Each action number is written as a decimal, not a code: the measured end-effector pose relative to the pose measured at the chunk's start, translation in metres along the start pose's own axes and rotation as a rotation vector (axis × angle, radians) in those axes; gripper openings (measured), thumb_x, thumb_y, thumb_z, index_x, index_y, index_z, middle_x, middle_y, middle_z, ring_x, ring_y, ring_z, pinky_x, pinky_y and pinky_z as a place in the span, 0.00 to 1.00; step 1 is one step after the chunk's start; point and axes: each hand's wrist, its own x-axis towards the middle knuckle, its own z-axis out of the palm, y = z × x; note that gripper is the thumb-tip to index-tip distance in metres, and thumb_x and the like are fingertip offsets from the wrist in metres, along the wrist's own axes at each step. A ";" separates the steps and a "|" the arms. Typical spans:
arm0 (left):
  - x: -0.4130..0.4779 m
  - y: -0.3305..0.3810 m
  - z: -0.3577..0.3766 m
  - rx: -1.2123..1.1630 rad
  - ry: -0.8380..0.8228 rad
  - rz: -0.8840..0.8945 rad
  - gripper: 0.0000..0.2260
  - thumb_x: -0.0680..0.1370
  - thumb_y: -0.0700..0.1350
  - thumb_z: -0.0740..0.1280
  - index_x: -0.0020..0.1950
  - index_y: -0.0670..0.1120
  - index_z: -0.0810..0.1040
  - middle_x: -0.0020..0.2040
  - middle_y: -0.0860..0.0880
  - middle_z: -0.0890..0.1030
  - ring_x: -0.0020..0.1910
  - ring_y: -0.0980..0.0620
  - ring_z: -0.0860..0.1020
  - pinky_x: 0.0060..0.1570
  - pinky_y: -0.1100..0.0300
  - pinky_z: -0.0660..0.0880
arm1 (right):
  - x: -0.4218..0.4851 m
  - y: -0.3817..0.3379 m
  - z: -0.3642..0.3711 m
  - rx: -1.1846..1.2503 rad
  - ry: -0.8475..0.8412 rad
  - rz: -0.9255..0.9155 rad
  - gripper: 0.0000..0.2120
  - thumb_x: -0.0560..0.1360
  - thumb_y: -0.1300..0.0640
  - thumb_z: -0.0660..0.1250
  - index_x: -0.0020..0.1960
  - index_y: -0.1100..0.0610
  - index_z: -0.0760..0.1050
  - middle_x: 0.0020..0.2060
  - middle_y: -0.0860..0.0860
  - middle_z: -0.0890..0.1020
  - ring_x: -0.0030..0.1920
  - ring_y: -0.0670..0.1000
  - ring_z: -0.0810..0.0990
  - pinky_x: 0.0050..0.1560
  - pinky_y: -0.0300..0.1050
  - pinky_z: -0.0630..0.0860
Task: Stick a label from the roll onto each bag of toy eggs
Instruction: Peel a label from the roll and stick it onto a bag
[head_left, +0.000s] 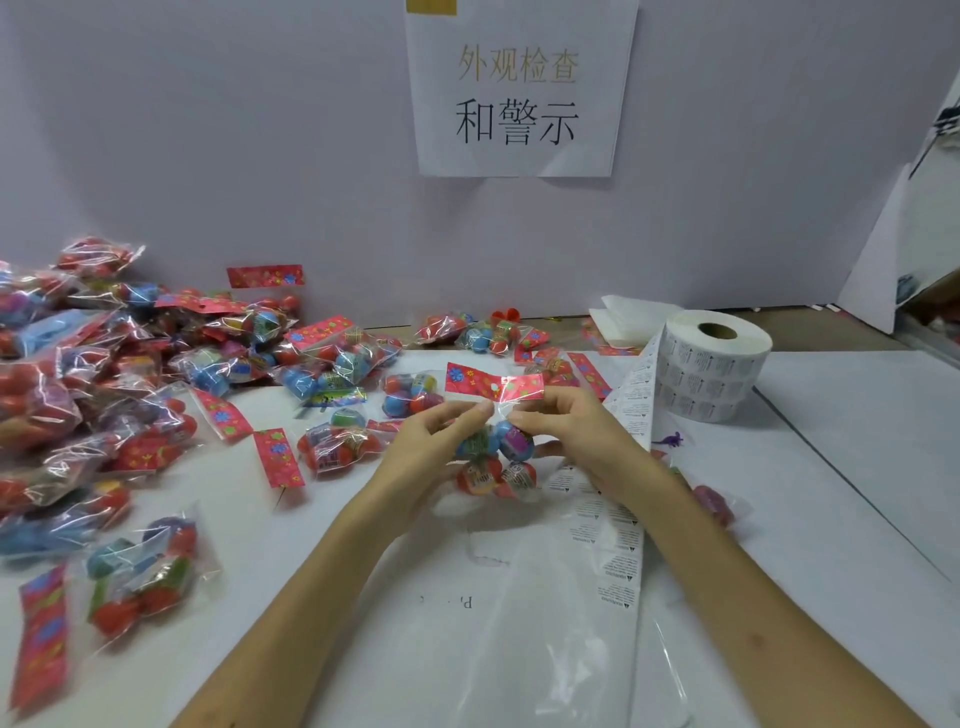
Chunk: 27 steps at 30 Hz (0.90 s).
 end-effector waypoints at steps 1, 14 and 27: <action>0.000 0.000 -0.002 0.000 -0.041 -0.004 0.23 0.67 0.62 0.73 0.59 0.55 0.81 0.58 0.50 0.83 0.56 0.53 0.82 0.46 0.61 0.82 | 0.000 0.000 0.000 -0.003 0.010 -0.013 0.01 0.78 0.61 0.71 0.49 0.57 0.81 0.44 0.52 0.85 0.42 0.46 0.86 0.38 0.38 0.80; 0.012 -0.015 -0.012 0.030 -0.105 0.069 0.24 0.70 0.34 0.79 0.61 0.51 0.78 0.57 0.42 0.84 0.54 0.44 0.85 0.52 0.53 0.83 | -0.003 -0.006 0.002 -0.191 0.053 -0.121 0.12 0.77 0.53 0.73 0.53 0.61 0.81 0.48 0.58 0.85 0.51 0.56 0.85 0.51 0.53 0.84; 0.005 -0.020 -0.008 0.029 -0.128 0.095 0.20 0.70 0.55 0.80 0.58 0.53 0.80 0.54 0.51 0.86 0.52 0.53 0.86 0.47 0.60 0.82 | -0.005 -0.002 0.005 -0.232 -0.007 -0.082 0.04 0.77 0.58 0.73 0.50 0.58 0.82 0.45 0.56 0.85 0.49 0.54 0.85 0.53 0.50 0.84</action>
